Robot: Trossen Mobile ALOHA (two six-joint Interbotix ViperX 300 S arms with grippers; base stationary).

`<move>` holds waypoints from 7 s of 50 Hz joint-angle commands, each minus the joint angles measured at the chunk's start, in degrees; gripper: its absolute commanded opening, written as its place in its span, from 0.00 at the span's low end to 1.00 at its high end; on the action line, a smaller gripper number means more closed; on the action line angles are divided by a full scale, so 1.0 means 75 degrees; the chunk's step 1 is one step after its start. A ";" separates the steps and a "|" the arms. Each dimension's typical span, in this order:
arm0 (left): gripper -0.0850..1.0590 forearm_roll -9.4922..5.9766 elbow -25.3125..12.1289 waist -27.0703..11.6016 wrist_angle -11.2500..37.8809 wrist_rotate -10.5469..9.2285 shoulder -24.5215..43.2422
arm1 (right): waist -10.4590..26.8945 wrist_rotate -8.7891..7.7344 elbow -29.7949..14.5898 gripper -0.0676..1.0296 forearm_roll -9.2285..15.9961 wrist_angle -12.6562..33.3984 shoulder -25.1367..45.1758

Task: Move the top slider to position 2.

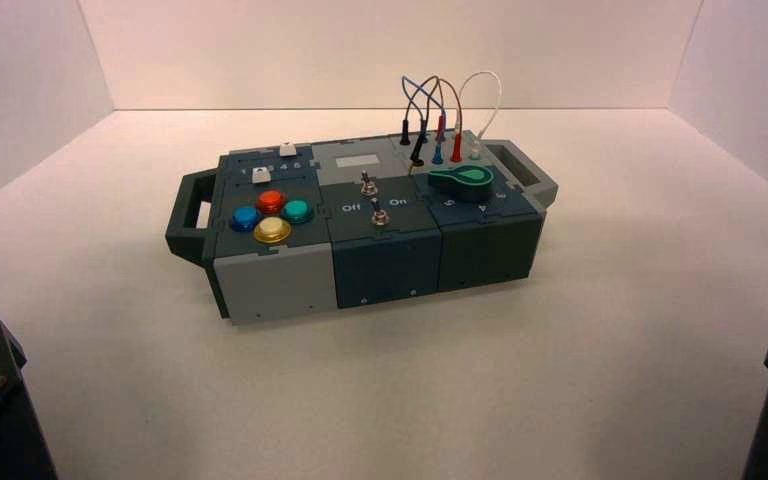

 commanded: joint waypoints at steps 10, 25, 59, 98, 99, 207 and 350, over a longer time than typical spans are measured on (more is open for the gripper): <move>0.04 0.0012 -0.0035 -0.0141 0.0668 0.0023 -0.0211 | 0.0516 -0.0129 -0.0949 0.04 0.0023 0.0352 0.1301; 0.05 -0.0047 -0.0094 -0.0328 0.0574 -0.0059 0.0445 | 0.0902 -0.0246 -0.1570 0.04 0.0000 0.0633 0.2086; 0.05 -0.0316 -0.0984 -0.1313 0.0316 -0.2039 0.2871 | 0.1020 -0.0316 -0.2062 0.04 0.0000 0.1184 0.3094; 0.05 -0.0316 -0.1992 -0.2180 -0.0187 -0.3316 0.4934 | 0.1113 -0.0305 -0.2355 0.04 0.0094 0.1359 0.3621; 0.05 -0.0316 -0.2016 -0.2203 -0.0199 -0.3328 0.4980 | 0.1113 -0.0305 -0.2344 0.04 0.0094 0.1359 0.3621; 0.05 -0.0152 -0.2660 -0.1887 0.0527 -0.3516 0.6656 | 0.1125 -0.0305 -0.2602 0.04 0.0281 0.1816 0.4160; 0.05 0.0352 -0.2344 -0.1535 0.1078 -0.3445 0.5918 | 0.1559 -0.0316 -0.2684 0.04 0.0363 0.2004 0.4371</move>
